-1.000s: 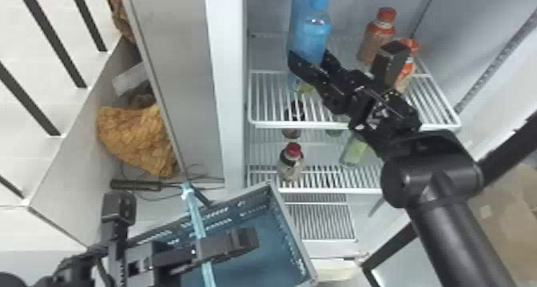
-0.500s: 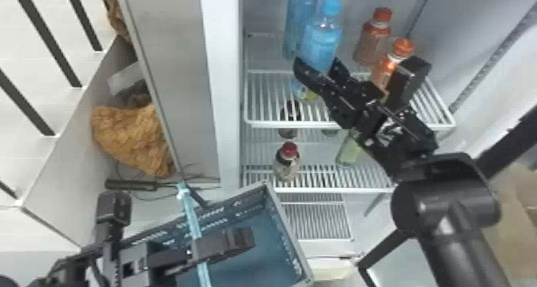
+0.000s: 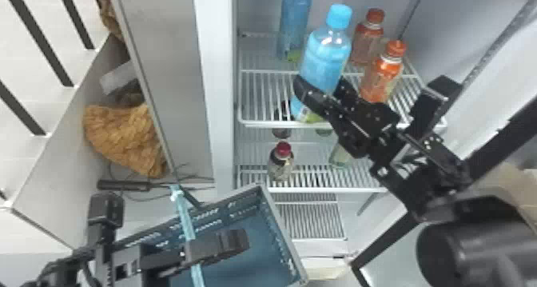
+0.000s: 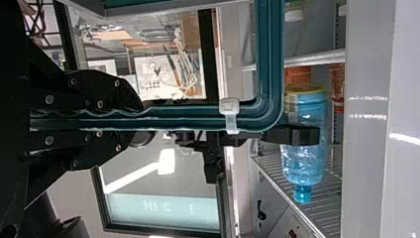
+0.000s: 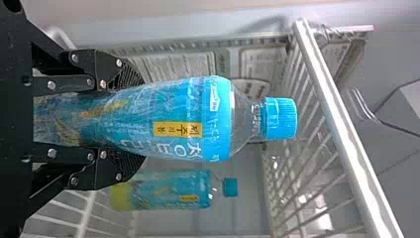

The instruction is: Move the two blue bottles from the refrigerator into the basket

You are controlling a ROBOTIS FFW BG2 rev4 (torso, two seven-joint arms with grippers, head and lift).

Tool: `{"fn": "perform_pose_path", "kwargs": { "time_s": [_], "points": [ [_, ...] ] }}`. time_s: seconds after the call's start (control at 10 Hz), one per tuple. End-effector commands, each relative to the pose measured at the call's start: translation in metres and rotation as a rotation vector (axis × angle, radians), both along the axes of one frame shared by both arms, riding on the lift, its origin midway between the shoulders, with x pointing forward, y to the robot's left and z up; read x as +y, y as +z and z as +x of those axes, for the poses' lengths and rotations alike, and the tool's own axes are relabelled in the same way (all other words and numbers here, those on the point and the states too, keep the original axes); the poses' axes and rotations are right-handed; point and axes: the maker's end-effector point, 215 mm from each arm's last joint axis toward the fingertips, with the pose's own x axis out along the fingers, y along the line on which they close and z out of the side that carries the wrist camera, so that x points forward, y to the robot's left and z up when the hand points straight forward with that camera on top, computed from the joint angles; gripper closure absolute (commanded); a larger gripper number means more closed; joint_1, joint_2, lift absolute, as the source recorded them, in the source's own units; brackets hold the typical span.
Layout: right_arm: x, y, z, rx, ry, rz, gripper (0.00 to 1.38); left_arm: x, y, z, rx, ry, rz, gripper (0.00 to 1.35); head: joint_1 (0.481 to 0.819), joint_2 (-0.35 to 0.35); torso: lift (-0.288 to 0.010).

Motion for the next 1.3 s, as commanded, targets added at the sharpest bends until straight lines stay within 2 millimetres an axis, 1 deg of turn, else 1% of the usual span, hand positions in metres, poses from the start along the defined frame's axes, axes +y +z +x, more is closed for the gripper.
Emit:
{"fn": "perform_pose_path", "kwargs": {
  "time_s": [0.0,0.2,0.3,0.6,0.7,0.8,1.0,1.2],
  "points": [
    [0.002,-0.005,-0.022,0.038,0.018,-0.001,1.28,0.000,-0.001,0.000,0.001,0.000,0.002,1.20,0.695,-0.109,-0.010],
    [0.009,-0.004,-0.049,0.087,0.062,-0.001,1.28,0.000,-0.001,0.001,0.001,0.001,0.003,1.20,0.695,-0.109,-0.010],
    [0.017,-0.007,-0.062,0.122,0.097,0.005,1.28,0.000,-0.001,0.001,0.001,0.001,0.002,1.20,0.695,-0.105,-0.010],
    [0.036,-0.040,-0.096,0.266,0.178,0.072,1.28,-0.001,-0.003,0.001,0.007,-0.001,0.005,1.20,0.695,-0.082,-0.010],
    [0.046,-0.053,-0.105,0.306,0.217,0.112,1.28,-0.001,-0.003,0.002,0.005,-0.002,0.009,1.20,0.695,-0.072,-0.010],
    [0.055,-0.060,-0.111,0.336,0.243,0.140,1.28,-0.002,-0.004,0.001,0.007,-0.005,0.007,1.20,0.695,-0.064,-0.010],
    [0.069,-0.067,-0.128,0.383,0.288,0.163,1.28,-0.003,-0.003,0.002,0.005,-0.008,0.005,1.20,0.695,-0.033,-0.010],
    [0.085,-0.077,-0.152,0.469,0.355,0.200,1.28,-0.003,-0.003,0.002,0.003,-0.009,0.009,1.20,0.695,-0.010,-0.010]
  ]
}}
